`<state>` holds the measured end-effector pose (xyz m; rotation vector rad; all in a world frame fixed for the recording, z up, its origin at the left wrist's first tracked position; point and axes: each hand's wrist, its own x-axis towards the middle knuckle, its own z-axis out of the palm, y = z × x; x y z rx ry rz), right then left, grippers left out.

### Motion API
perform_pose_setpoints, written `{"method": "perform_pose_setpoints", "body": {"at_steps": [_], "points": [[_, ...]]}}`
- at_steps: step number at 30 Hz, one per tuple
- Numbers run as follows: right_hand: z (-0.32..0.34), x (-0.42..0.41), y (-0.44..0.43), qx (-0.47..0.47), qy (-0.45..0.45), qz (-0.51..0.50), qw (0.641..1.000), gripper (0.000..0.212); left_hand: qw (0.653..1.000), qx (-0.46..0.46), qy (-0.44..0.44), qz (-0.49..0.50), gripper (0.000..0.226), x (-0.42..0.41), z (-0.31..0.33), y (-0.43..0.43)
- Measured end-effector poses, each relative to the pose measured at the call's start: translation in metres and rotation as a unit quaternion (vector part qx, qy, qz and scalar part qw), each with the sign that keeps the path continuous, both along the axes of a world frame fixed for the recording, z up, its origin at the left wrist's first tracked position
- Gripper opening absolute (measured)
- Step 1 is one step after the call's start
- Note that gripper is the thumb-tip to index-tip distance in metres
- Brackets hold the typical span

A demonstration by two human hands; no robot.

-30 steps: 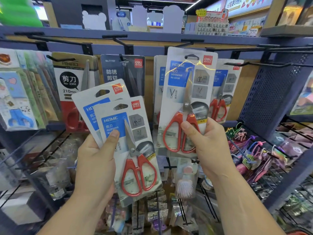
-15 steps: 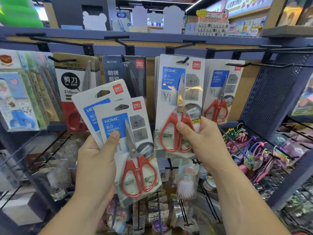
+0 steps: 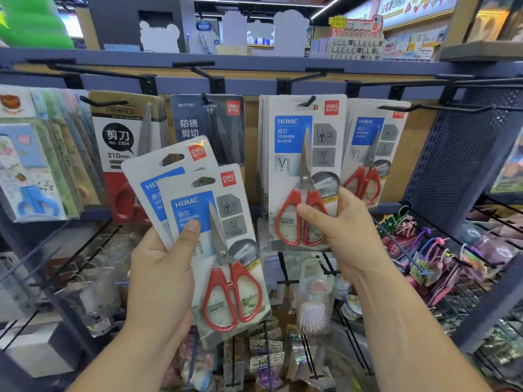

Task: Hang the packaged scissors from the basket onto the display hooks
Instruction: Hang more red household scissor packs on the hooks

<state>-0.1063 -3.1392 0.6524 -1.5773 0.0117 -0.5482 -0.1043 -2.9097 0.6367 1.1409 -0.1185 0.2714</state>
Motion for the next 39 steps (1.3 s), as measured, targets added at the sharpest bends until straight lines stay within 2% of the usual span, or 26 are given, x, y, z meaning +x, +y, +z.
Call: {"method": "perform_pose_setpoints", "body": {"at_steps": [8, 15, 19, 23, 25, 27, 29, 30, 35, 39], "points": [[-0.004, 0.032, -0.001, -0.017, 0.045, 0.018, 0.999, 0.030, 1.000, 0.000, -0.001, -0.008, 0.024, 0.003, -0.002, -0.005], [0.008, 0.058, -0.005, -0.105, 0.118, -0.033, 0.987, 0.040, 1.000, 0.000, 0.003, -0.017, 0.025, 0.001, -0.001, -0.008], [-0.003, 0.051, -0.003, -0.103, 0.096, -0.090, 0.986, 0.044, 0.999, -0.016, 0.009, -0.038, 0.026, -0.003, 0.001, -0.007], [-0.021, 0.022, 0.009, -0.167, 0.019, -0.224, 0.960, 0.045, 0.998, -0.035, 0.029, -0.046, 0.024, -0.003, 0.002, -0.006], [-0.026, -0.004, 0.024, -0.150, -0.004, -0.189, 0.970, 0.049, 0.997, -0.044, 0.037, -0.048, 0.023, -0.003, 0.003, -0.007], [-0.030, -0.027, 0.042, -0.136, 0.032, -0.052, 0.989, 0.059, 0.996, -0.056, 0.042, -0.055, 0.023, -0.004, 0.004, -0.011], [-0.037, -0.041, 0.056, -0.167, 0.086, 0.071, 0.980, 0.071, 0.995, -0.068, 0.042, -0.060, 0.024, -0.004, 0.007, -0.016], [-0.042, -0.045, 0.060, -0.179, 0.094, 0.096, 0.975, 0.074, 0.995, -0.074, 0.040, -0.062, 0.023, -0.005, 0.007, -0.018], [-0.052, -0.049, 0.058, -0.117, 0.072, 0.063, 0.989, 0.058, 0.990, -0.098, 0.013, -0.097, 0.025, -0.009, 0.010, -0.025], [-0.056, -0.050, 0.056, -0.047, 0.050, 0.029, 0.997, 0.070, 0.980, -0.126, 0.023, -0.152, 0.031, -0.013, 0.007, -0.027]]}}
